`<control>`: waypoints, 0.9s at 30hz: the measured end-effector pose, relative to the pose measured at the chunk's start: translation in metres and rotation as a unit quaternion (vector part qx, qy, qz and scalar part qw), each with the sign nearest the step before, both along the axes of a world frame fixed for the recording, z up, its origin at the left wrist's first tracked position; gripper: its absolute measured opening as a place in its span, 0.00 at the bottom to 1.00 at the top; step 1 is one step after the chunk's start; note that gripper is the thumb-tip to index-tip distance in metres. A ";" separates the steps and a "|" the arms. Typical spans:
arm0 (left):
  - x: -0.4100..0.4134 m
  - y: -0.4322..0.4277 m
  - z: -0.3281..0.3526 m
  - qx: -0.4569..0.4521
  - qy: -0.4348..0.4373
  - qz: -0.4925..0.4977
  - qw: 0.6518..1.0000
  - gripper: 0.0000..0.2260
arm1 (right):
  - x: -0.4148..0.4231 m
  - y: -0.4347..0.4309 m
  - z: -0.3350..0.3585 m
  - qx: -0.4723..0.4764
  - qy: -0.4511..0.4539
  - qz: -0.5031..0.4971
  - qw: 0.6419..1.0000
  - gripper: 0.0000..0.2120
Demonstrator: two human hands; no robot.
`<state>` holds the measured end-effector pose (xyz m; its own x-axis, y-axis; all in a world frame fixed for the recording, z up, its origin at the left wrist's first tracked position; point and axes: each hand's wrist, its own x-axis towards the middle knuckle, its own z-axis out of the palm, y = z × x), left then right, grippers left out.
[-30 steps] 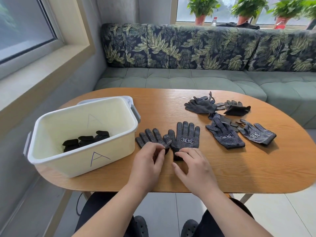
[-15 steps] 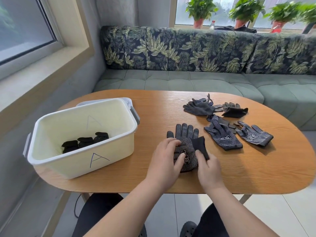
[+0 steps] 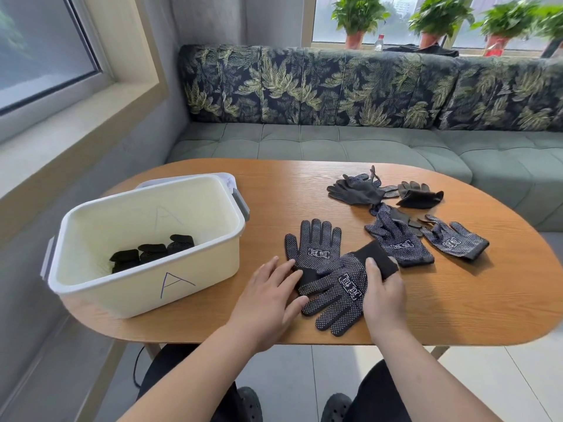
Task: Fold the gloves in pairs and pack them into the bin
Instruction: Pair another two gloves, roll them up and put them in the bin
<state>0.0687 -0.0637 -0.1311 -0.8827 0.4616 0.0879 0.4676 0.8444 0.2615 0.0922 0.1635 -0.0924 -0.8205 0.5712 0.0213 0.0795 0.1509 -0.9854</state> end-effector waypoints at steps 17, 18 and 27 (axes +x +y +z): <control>0.012 -0.002 -0.003 0.051 0.097 -0.016 0.994 0.23 | -0.044 0.014 0.070 0.079 -0.021 0.220 0.972 0.07; 0.012 -0.003 -0.004 0.054 0.103 -0.019 0.993 0.22 | -0.053 0.012 0.081 0.131 -0.007 0.225 0.965 0.07; 0.011 -0.003 -0.008 0.064 0.129 -0.025 0.989 0.19 | -0.076 -0.004 0.101 0.360 0.084 0.231 0.900 0.10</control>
<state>0.0798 -0.0667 -0.1388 -0.7995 0.4745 0.3683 0.5732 0.7861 0.2316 0.0159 0.1599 0.0083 -0.9179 -0.0416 0.3947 -0.2959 0.7345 -0.6107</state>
